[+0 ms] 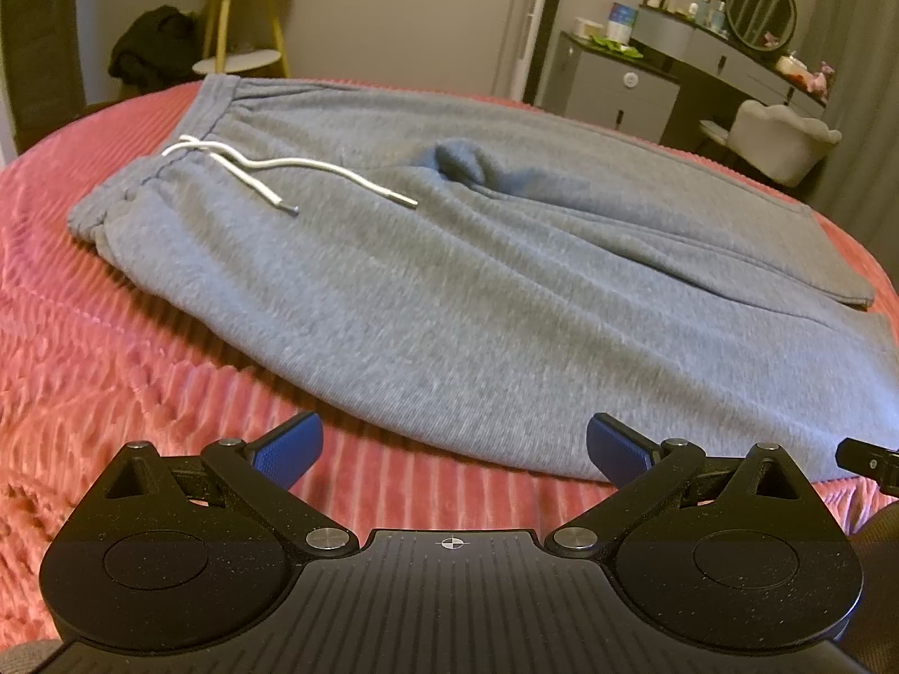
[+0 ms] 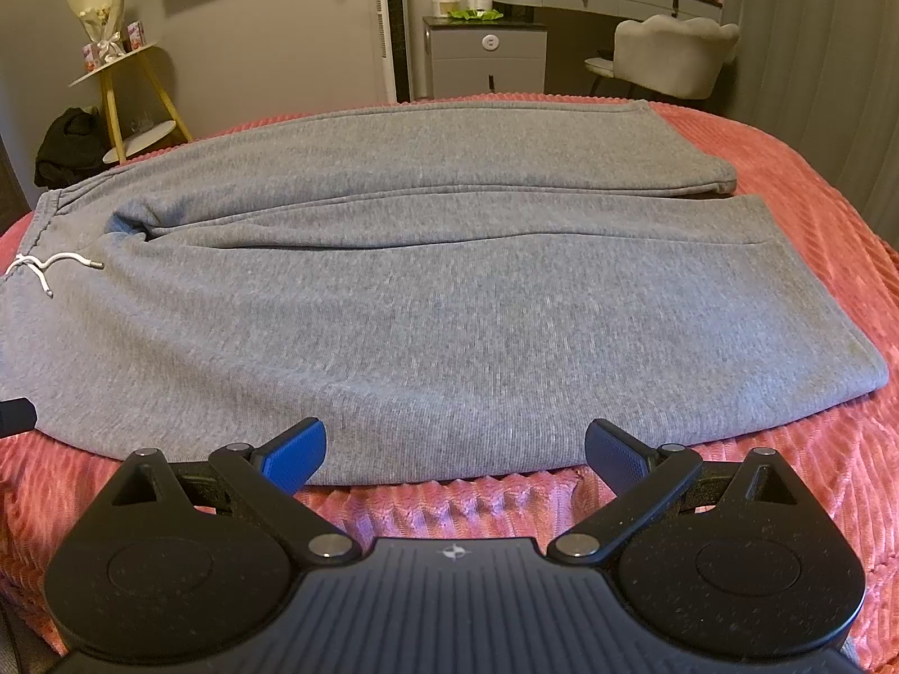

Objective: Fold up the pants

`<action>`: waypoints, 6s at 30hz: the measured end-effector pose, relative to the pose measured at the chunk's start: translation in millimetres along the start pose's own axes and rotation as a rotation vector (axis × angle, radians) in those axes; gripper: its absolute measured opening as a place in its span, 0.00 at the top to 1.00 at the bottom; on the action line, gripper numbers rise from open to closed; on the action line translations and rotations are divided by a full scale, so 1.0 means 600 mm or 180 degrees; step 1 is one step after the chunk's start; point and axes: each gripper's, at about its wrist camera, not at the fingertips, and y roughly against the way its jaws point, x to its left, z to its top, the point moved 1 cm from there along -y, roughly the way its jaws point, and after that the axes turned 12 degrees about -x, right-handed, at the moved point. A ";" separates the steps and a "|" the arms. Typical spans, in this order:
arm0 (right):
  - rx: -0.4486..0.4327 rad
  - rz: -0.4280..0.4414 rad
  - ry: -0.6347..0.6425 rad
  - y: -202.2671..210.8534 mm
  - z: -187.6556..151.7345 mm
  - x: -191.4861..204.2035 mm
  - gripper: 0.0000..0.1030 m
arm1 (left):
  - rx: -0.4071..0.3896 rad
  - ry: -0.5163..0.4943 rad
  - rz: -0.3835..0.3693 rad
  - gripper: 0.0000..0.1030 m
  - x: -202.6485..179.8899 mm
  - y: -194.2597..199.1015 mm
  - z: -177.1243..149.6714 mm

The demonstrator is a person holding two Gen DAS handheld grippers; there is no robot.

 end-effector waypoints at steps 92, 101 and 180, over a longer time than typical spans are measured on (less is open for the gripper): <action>0.0110 0.0229 -0.0256 -0.036 0.023 -0.023 0.04 | 0.0123 0.0182 0.0058 0.00 -0.001 -0.011 0.029; 0.0431 -0.0303 -0.0397 -0.209 0.081 -0.099 0.04 | -0.0241 0.0420 0.0461 0.00 -0.015 -0.129 0.168; -0.0711 -0.0683 -0.1465 -0.261 0.248 -0.313 0.96 | -0.0446 0.2119 -0.0725 0.92 0.223 -0.400 0.351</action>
